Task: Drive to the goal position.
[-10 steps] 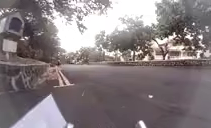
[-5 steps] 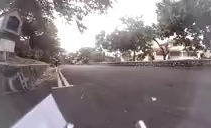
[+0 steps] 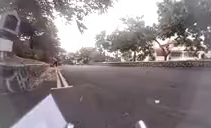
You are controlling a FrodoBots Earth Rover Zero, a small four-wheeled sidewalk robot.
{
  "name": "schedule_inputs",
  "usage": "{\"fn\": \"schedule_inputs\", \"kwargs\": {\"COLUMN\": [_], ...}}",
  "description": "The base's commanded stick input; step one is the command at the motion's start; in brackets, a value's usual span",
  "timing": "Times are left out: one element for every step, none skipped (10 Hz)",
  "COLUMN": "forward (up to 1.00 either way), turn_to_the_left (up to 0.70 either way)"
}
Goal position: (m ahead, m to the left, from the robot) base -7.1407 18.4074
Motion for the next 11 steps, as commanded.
{"fn": "schedule_inputs", "kwargs": {"forward": [0.20,0.20,0.20,0.20,0.20,0.20,0.20,0.20,0.20,0.20,0.20], "turn_to_the_left": [0.00,0.00,0.00,0.00,0.00,0.00,0.00,0.00,0.00,0.00,0.00]}}
